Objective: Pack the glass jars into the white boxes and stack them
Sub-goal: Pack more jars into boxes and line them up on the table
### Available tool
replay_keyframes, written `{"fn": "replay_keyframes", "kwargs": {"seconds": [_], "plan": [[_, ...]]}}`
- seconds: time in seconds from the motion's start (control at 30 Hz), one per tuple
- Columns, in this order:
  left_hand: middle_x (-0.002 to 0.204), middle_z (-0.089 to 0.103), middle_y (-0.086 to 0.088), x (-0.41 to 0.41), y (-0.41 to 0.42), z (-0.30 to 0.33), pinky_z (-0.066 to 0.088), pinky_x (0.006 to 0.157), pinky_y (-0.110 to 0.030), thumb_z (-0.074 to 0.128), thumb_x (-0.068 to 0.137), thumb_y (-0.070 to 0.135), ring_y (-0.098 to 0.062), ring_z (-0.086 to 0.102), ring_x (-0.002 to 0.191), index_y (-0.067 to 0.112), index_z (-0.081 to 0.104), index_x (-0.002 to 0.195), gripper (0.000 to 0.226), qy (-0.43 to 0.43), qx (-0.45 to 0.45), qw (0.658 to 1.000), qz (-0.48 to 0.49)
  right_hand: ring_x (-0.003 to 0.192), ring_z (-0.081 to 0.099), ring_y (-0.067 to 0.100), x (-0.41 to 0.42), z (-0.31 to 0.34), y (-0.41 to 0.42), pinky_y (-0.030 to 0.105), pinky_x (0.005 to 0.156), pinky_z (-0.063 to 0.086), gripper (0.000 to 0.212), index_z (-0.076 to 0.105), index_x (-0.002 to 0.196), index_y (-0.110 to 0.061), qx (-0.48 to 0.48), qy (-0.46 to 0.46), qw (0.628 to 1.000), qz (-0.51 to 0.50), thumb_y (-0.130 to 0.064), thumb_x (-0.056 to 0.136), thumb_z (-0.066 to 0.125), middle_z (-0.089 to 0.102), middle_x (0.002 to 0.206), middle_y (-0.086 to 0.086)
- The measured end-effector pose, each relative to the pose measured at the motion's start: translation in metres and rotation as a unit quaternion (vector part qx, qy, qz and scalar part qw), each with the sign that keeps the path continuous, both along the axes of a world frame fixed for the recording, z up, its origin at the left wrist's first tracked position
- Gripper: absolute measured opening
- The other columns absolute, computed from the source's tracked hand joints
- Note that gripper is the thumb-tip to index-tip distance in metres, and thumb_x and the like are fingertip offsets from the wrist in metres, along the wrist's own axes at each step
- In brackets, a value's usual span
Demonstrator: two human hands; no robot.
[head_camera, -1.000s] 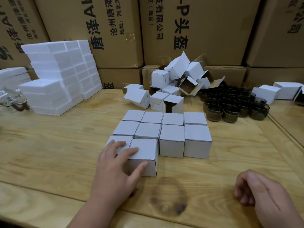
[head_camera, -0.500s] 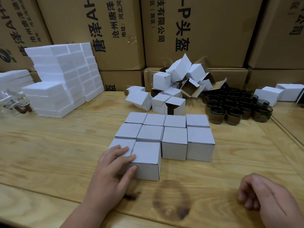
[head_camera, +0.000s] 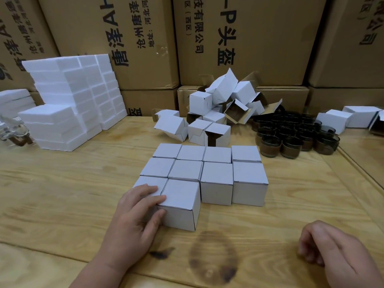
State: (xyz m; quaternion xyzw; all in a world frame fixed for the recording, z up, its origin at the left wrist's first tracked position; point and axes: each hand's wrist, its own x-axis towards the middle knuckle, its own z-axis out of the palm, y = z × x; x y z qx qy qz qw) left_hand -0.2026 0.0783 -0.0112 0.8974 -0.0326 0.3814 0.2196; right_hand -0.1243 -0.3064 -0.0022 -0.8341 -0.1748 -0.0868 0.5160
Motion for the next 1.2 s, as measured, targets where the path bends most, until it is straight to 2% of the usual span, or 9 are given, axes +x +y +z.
{"fn": "replay_keyframes", "kwargs": {"seconds": [0.1,0.17,0.27,0.5,0.57,0.67,0.83,1.03,1.2], "plan": [[0.128,0.062,0.003,-0.005,-0.009,0.005,0.029,0.115,-0.066,0.045,0.102,0.054,-0.027,0.056,0.128,0.022,0.073,0.108,0.043,-0.001,0.020,0.999,0.025,0.059,0.058,0.010,0.011,-0.009,-0.001,0.018,0.057,0.042,0.018,0.070,0.075,-0.025,-0.073,-0.032,0.993,-0.089,-0.027,0.093,0.069,0.067,0.069,-0.004],[0.128,0.062,0.004,-0.006,-0.016,0.017,0.024,0.118,-0.065,0.049,0.100,0.049,-0.027,0.055,0.131,0.025,0.070,0.106,0.032,-0.020,0.018,0.999,0.018,0.081,0.061,0.006,0.020,-0.009,0.002,0.013,0.072,0.042,0.023,0.069,0.074,-0.030,-0.106,-0.020,0.987,-0.116,-0.012,0.086,0.074,0.068,0.084,-0.014],[0.125,0.062,0.005,0.004,-0.028,0.046,0.031,0.116,-0.056,0.056,0.094,0.036,-0.019,0.052,0.132,0.026,0.068,0.102,0.017,-0.046,-0.002,0.999,-0.027,0.110,0.059,0.019,0.042,-0.007,0.006,0.036,0.096,0.043,0.014,0.065,0.096,-0.033,-0.209,-0.006,0.968,-0.140,-0.026,0.086,0.071,0.062,0.107,-0.018],[0.115,0.060,0.027,0.082,-0.042,0.114,0.031,0.094,-0.005,0.062,0.096,0.037,0.015,0.046,0.116,0.038,0.064,0.103,0.008,0.031,-0.019,0.998,-0.056,0.149,0.021,0.021,0.103,-0.006,0.011,0.045,0.121,0.019,0.069,0.030,0.154,-0.031,-0.365,0.093,0.905,-0.197,-0.054,0.090,0.041,0.028,0.163,0.000],[0.109,0.054,0.040,0.117,-0.042,0.126,0.036,0.085,-0.010,0.064,0.094,0.038,0.022,0.047,0.106,0.044,0.062,0.106,0.014,0.093,-0.024,0.994,-0.054,0.151,0.018,0.026,0.121,-0.004,0.011,0.048,0.121,0.017,0.076,0.021,0.158,-0.030,-0.354,0.104,0.903,-0.222,-0.054,0.089,0.040,0.019,0.167,0.005],[0.105,0.050,0.032,0.173,-0.043,0.133,0.041,0.074,-0.027,0.067,0.093,0.043,-0.003,0.054,0.092,0.049,0.058,0.118,0.027,0.190,-0.009,0.982,-0.017,0.153,0.014,0.031,0.146,-0.004,0.011,0.050,0.122,0.016,0.082,0.011,0.161,-0.028,-0.336,0.104,0.899,-0.261,-0.053,0.089,0.040,0.010,0.170,0.010],[0.128,0.051,0.012,0.255,-0.030,0.132,0.048,0.092,-0.040,0.078,0.086,0.045,-0.019,0.054,0.109,0.047,0.046,0.141,0.064,0.306,0.005,0.952,0.003,0.153,0.011,0.033,0.189,-0.008,0.011,0.051,0.121,0.019,0.088,-0.001,0.163,-0.030,-0.312,0.081,0.902,-0.289,-0.055,0.091,0.043,0.003,0.171,0.010],[0.164,0.030,0.013,0.310,-0.006,0.137,0.033,0.118,-0.057,0.087,0.069,0.060,-0.031,0.026,0.149,0.062,0.020,0.148,0.104,0.412,0.218,0.885,0.011,0.153,0.014,0.036,0.234,-0.010,0.012,0.052,0.120,0.026,0.090,-0.006,0.161,-0.036,-0.317,0.011,0.907,-0.276,-0.055,0.090,0.046,0.003,0.171,0.009],[0.161,0.034,0.000,0.333,-0.007,0.137,0.038,0.112,-0.056,0.090,0.064,0.061,-0.032,0.025,0.150,0.073,0.008,0.144,0.115,0.460,0.321,0.827,0.042,0.151,0.021,0.035,0.257,-0.011,0.014,0.053,0.116,0.031,0.076,0.014,0.159,-0.042,-0.336,0.000,0.911,-0.239,-0.056,0.091,0.046,0.006,0.171,0.008]]}}
